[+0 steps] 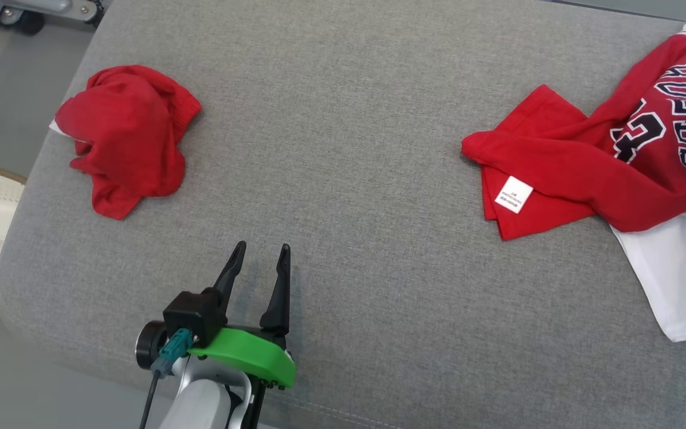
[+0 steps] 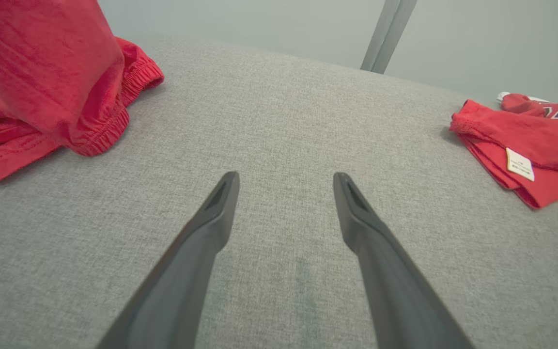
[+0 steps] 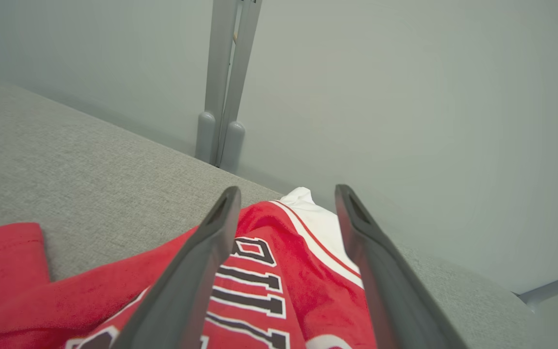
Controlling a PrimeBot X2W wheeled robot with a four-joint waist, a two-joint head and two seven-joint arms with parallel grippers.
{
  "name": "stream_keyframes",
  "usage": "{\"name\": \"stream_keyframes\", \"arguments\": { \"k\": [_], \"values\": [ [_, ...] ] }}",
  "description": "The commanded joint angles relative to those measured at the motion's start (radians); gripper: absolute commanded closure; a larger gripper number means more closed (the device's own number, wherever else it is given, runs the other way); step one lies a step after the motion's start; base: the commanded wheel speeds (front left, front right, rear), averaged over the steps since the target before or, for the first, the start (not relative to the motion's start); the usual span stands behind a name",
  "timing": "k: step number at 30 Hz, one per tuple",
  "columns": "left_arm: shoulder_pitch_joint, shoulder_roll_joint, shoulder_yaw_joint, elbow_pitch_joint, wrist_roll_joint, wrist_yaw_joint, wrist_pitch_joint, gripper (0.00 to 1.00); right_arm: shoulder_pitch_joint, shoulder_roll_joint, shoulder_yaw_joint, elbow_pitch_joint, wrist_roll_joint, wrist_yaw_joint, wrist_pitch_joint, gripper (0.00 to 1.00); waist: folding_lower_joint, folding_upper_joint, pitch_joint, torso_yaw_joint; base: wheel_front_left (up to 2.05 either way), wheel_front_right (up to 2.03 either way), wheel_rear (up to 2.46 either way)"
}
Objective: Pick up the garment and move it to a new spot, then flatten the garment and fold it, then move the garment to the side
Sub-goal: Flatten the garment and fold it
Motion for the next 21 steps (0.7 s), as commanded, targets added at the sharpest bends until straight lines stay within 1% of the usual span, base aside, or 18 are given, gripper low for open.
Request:
{"name": "stream_keyframes", "arguments": {
  "k": [1,4,6,10,12,13,14,18,21],
  "values": [
    [0.014,0.002,0.011,0.006,0.007,-0.002,0.000,0.00,0.045,0.021,0.005,0.004,0.026,-0.001,-0.030,0.00,-0.0001,0.0000,-0.039,-0.055,0.00,0.00,0.00],
    [0.028,0.002,0.024,0.015,0.020,-0.008,0.000,0.00,0.122,0.082,0.008,-0.029,0.089,-0.001,-0.055,0.00,-0.0001,0.0000,-0.074,-0.114,0.00,0.00,0.00],
    [0.034,0.002,0.032,0.020,0.027,-0.014,0.000,0.00,0.190,0.106,0.012,-0.083,0.145,-0.001,-0.060,0.00,-0.0001,0.0000,-0.095,-0.151,0.00,0.00,0.00],
    [0.055,0.002,0.042,0.027,0.037,-0.021,0.000,0.00,0.399,0.160,0.023,-0.275,0.267,-0.001,-0.060,0.00,-0.0001,0.0000,-0.142,-0.214,0.00,0.00,0.00],
    [0.057,0.002,0.044,0.027,0.044,-0.025,0.000,0.00,0.488,0.166,0.034,-0.362,0.307,-0.001,-0.060,0.00,-0.0001,0.0000,-0.158,-0.238,0.00,0.00,0.00],
    [0.062,0.002,0.046,0.030,0.048,-0.027,0.000,0.00,0.532,0.174,0.041,-0.393,0.325,-0.001,-0.060,0.00,-0.0001,0.0000,-0.167,-0.249,0.00,0.00,0.00],
    [0.062,0.002,0.046,0.030,0.048,-0.027,0.000,0.00,0.532,0.174,0.041,-0.393,0.325,-0.001,-0.060,0.00,-0.0001,0.0000,-0.167,-0.249,0.00,0.00,0.00],
    [0.072,0.002,0.054,0.043,0.054,-0.032,0.000,0.00,0.663,0.200,0.058,-0.468,0.369,-0.001,-0.060,0.00,-0.0001,0.0000,-0.198,-0.275,0.00,0.00,0.00],
    [0.087,0.002,0.056,0.047,0.054,-0.030,0.000,0.00,0.723,0.220,0.057,-0.493,0.387,-0.001,-0.060,0.00,-0.0001,0.0000,-0.218,-0.283,0.00,0.00,0.00]
  ]
}}
